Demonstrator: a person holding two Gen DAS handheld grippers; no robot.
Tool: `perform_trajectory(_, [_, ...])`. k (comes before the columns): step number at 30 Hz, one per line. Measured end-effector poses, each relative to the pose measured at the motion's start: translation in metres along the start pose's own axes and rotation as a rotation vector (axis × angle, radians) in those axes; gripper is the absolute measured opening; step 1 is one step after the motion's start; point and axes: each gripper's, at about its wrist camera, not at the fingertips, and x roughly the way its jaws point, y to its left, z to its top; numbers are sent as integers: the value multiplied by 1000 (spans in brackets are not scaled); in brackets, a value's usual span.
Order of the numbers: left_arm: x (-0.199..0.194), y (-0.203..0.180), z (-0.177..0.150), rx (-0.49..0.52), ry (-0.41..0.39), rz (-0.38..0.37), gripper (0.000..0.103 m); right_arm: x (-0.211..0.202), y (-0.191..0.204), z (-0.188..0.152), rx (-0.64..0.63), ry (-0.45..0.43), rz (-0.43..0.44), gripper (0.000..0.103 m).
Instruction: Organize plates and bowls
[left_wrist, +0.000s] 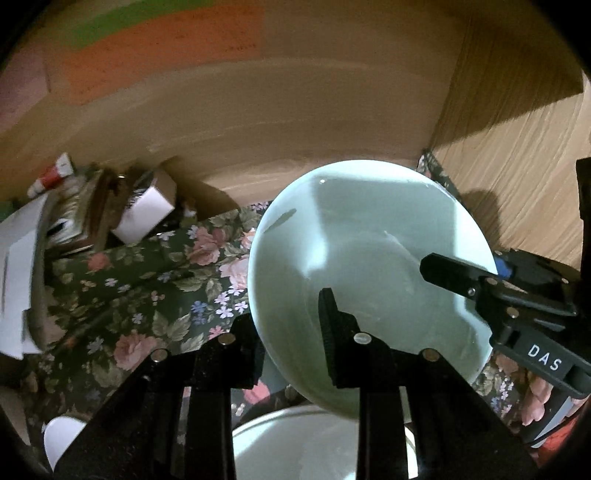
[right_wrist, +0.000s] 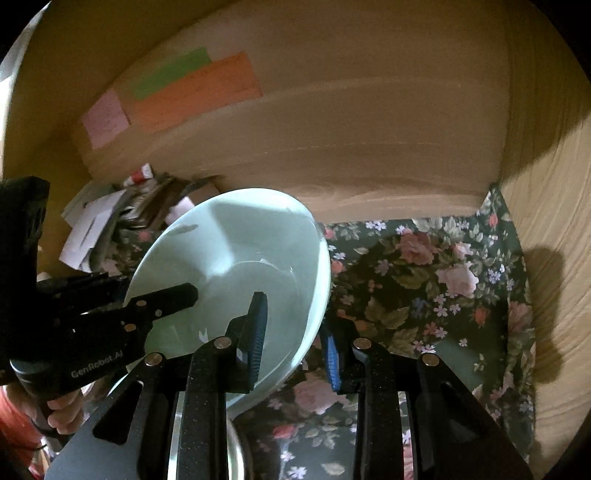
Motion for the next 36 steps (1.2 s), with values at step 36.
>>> perform_trajectory(36, [-127,98,-100,-219,-109,123,26,-15,150,-32,-175,-34,166,25])
